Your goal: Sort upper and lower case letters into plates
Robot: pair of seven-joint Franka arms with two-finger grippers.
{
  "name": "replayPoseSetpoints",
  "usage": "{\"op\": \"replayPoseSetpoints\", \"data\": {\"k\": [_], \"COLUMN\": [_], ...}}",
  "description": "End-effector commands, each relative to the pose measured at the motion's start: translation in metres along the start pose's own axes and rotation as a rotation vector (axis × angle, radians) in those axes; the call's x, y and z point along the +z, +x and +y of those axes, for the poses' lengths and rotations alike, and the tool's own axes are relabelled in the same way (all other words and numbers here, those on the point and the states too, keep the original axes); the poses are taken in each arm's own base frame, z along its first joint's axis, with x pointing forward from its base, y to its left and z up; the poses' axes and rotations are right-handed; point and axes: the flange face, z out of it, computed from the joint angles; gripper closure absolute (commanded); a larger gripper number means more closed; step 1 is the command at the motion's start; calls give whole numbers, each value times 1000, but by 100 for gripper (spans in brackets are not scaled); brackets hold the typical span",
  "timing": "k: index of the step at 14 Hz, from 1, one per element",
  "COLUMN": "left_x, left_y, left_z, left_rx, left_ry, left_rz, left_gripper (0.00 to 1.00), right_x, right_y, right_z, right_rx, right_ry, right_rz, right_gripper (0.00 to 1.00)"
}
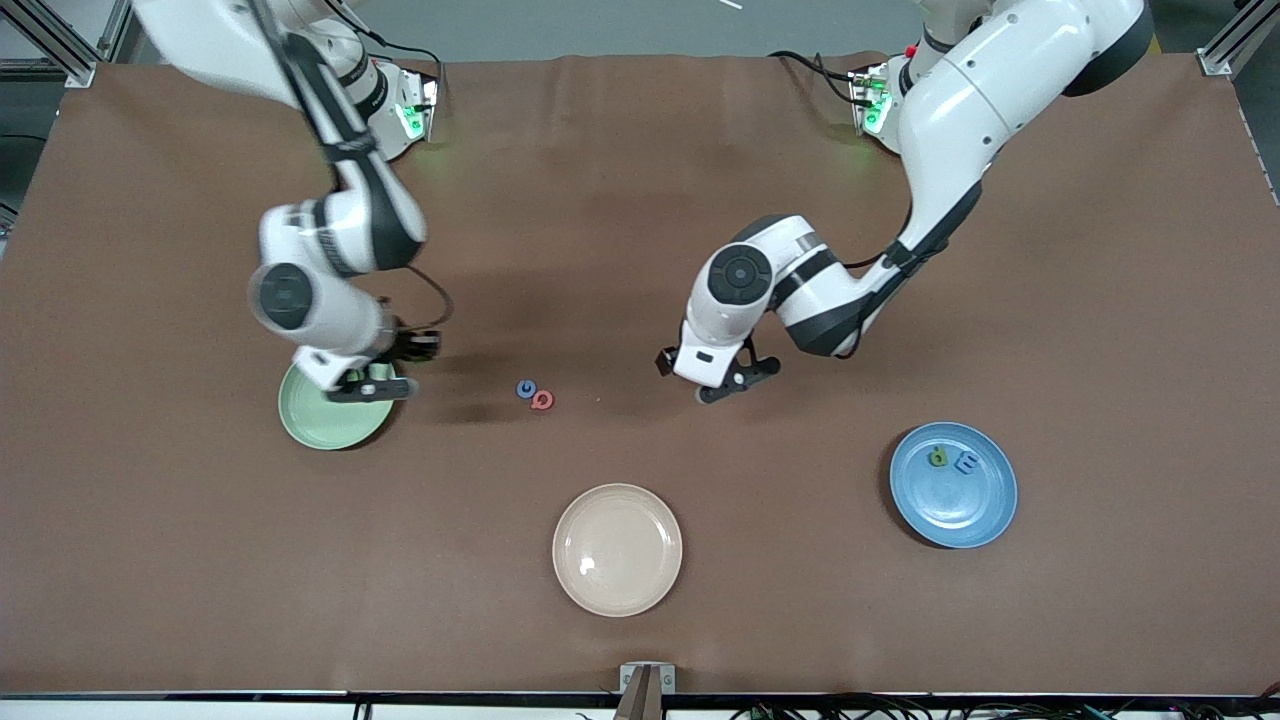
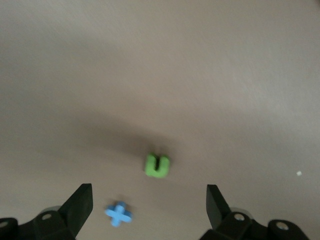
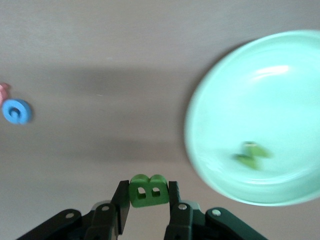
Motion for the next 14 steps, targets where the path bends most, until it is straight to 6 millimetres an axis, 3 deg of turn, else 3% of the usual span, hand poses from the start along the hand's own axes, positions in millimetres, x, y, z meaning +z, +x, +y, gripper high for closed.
{"op": "replayPoseSetpoints", "data": {"k": [1, 4, 7, 9, 12, 13, 14], "left_x": [21, 38, 42, 48, 55, 57, 59], "left_y": [-7, -13, -16, -15, -3, -1, -1], "left_z": [2, 4, 5, 5, 0, 0, 1], "left_rx": [6, 6, 4, 4, 9, 12, 17], "left_ry": [16, 24, 22, 14, 12, 10, 2], "left_rz": [36, 60, 56, 49, 78, 81, 77], "left_gripper": [3, 13, 24, 28, 30, 32, 36], "right_x": [-5, 7, 42, 76, 85, 85, 84], "right_y": [-13, -15, -9, -6, -5, -6, -6], "right_z": [85, 156, 163, 165, 161, 162, 161], "right_rx": [-80, -114, -110, -101, -109, -109, -112], "right_ry": [27, 34, 17, 5, 0, 4, 10], "right_rz": [0, 44, 59, 71, 71, 62, 49], "right_gripper": [100, 100, 100, 100, 98, 94, 60]}}
